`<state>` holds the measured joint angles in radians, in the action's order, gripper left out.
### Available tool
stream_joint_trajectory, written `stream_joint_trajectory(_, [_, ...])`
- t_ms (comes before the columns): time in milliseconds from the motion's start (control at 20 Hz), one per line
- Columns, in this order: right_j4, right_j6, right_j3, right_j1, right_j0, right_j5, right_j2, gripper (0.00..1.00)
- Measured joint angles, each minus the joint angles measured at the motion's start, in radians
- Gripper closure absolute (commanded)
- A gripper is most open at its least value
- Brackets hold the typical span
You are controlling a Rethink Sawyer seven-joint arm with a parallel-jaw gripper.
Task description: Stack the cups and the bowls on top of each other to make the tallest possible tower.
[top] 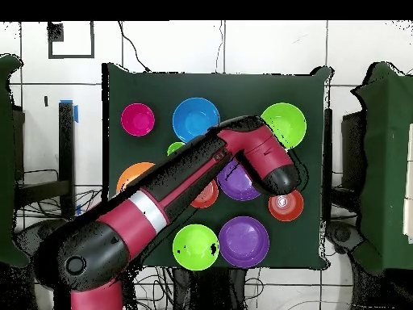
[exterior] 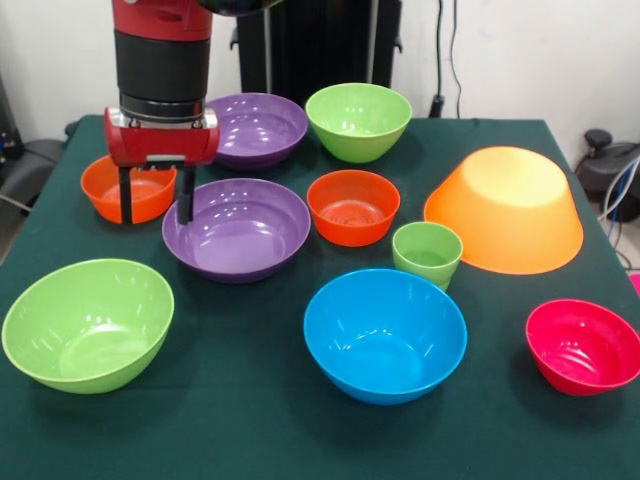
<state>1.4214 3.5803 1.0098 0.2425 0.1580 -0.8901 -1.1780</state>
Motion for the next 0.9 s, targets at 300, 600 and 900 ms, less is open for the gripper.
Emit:
stream_joint_trajectory(300, [-0.003, 0.000, 0.001, 0.000, 0.000, 0.000, 0.019, 0.00])
stream_joint_trajectory(600, [-0.006, 0.000, 0.003, 0.000, 0.000, 0.000, 0.025, 0.00])
stream_joint_trajectory(900, [-0.009, 0.000, 0.014, 0.000, 0.000, 0.000, 0.030, 0.00])
